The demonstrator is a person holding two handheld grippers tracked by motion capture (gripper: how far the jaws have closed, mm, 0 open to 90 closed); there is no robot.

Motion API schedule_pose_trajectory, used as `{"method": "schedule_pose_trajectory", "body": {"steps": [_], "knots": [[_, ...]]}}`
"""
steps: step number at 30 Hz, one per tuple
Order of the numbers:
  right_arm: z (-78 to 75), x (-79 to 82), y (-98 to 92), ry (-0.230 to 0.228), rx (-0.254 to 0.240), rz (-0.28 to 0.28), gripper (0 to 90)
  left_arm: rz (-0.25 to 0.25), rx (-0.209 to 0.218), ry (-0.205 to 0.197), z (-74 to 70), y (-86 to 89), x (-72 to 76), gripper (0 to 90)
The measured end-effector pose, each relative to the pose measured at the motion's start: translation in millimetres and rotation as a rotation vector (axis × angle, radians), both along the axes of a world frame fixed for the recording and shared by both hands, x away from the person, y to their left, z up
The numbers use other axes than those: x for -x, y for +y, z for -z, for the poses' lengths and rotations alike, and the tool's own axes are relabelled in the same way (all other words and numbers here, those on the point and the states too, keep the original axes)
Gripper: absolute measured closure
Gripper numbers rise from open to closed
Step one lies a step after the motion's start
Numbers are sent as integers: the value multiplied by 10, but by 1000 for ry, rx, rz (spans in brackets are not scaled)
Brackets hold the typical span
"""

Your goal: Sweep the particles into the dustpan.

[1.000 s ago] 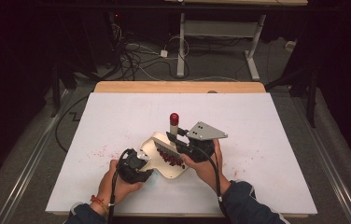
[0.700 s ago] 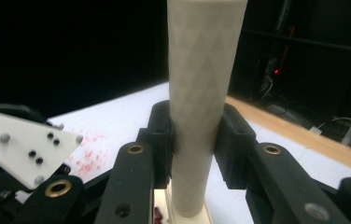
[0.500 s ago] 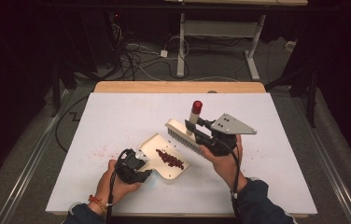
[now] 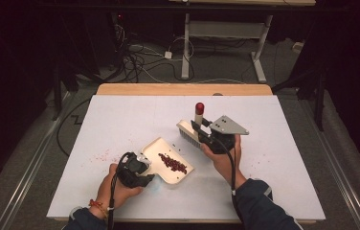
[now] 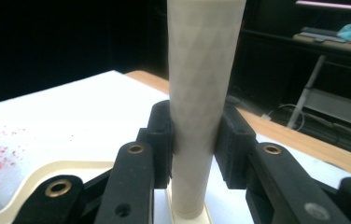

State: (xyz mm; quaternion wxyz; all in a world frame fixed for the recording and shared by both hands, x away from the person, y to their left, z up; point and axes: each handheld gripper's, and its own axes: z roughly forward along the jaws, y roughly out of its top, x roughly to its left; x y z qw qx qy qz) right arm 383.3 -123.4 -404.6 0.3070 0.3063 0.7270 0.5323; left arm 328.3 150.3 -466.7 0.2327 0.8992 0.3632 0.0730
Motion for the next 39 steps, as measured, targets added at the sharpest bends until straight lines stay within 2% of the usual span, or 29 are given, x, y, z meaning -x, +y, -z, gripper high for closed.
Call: {"method": "schedule_pose_trajectory", "body": {"steps": [2, 8, 15, 16, 20, 26, 34, 39], "knots": [[24, -15, 89, -11, 3, -27, 701, -1, 3, 4, 8, 16, -8, 639], [53, 78, 331, 10, 44, -126, 696, -4, 1, 11, 10, 56, -13, 639], [-25, 268, 322, 70, -16, -196, 700, -10, -4, 13, 7, 81, -18, 638], [-41, 318, 326, 77, -21, -221, 701, -10, -6, 12, 5, 80, -17, 638], [-92, 384, 336, 80, -10, -253, 701, -1, -15, 0, -1, 81, -11, 639], [-177, 397, 288, 32, -7, -248, 701, 54, -26, -4, -19, 144, 1, 639], [-225, 287, 131, 42, -16, -214, 701, 67, -44, -37, 1, 146, 18, 639], [-262, 259, 11, 39, -22, -194, 701, 83, -51, -85, 27, 142, 47, 638]]}}
